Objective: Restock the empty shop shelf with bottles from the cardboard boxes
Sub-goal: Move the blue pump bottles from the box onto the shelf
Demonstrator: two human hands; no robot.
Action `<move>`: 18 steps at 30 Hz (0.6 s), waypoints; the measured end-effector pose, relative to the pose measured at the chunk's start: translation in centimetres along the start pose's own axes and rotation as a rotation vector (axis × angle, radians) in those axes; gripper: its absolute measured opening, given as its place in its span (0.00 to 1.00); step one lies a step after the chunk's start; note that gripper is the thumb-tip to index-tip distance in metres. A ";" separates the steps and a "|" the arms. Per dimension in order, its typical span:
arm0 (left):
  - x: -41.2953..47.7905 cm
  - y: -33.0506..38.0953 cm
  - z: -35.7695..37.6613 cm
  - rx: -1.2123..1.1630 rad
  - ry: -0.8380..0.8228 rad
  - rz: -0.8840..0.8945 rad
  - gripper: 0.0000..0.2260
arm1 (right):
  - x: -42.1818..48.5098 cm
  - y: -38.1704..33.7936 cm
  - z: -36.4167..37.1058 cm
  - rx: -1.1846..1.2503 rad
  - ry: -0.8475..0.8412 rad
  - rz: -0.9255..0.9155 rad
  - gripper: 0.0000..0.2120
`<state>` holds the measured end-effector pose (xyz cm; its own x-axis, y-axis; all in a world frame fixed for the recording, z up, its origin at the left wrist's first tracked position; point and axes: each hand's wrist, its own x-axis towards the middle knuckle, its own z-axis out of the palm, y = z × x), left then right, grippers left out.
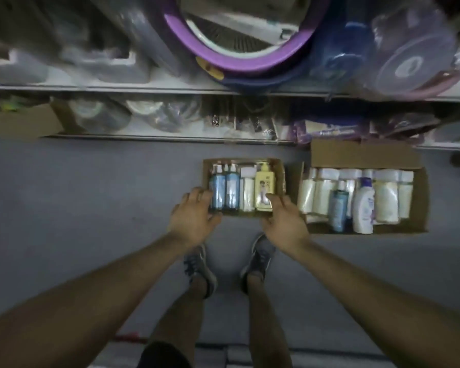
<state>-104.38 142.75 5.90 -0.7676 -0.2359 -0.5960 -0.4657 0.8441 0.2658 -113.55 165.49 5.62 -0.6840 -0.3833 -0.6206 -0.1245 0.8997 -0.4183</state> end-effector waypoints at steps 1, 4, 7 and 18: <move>1.0 -0.7 1.6 -0.002 -0.026 -0.013 0.30 | 1.2 0.6 1.5 0.001 -0.029 0.008 0.31; 4.3 -2.8 6.7 -0.011 -0.079 -0.048 0.30 | 4.7 2.2 6.4 0.010 -0.099 0.041 0.32; 6.9 -4.5 10.8 -0.006 -0.134 -0.041 0.31 | 7.3 3.2 10.0 0.048 -0.130 0.078 0.33; 18.8 -9.8 23.2 -0.084 -0.182 0.043 0.32 | 17.9 8.0 20.8 0.129 -0.087 0.146 0.30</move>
<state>-103.98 141.20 -25.48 -0.6987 -0.1030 -0.7079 -0.4754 0.8063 0.3519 -111.82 161.51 -22.66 -0.6228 -0.2722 -0.7335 0.0685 0.9150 -0.3977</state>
